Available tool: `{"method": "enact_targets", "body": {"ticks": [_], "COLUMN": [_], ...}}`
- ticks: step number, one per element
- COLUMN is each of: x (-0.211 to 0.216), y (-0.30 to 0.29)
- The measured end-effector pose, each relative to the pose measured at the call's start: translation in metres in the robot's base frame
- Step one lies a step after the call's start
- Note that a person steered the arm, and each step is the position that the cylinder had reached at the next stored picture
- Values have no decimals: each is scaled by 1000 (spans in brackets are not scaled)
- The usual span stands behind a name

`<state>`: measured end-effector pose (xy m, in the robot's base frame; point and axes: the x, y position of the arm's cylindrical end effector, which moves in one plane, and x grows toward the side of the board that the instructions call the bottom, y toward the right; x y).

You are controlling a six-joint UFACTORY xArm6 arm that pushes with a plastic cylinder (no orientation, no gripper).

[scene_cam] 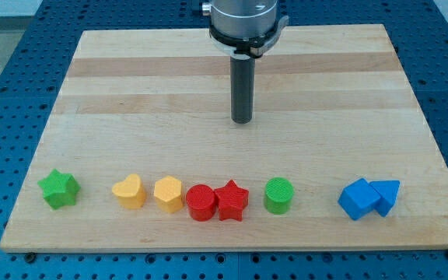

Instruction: Push the yellow heart and yellow hexagon slightly up

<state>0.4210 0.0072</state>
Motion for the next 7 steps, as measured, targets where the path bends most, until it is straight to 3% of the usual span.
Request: {"method": "enact_targets", "body": {"ticks": [2, 7], "x": [29, 99], "y": [-103, -175]}}
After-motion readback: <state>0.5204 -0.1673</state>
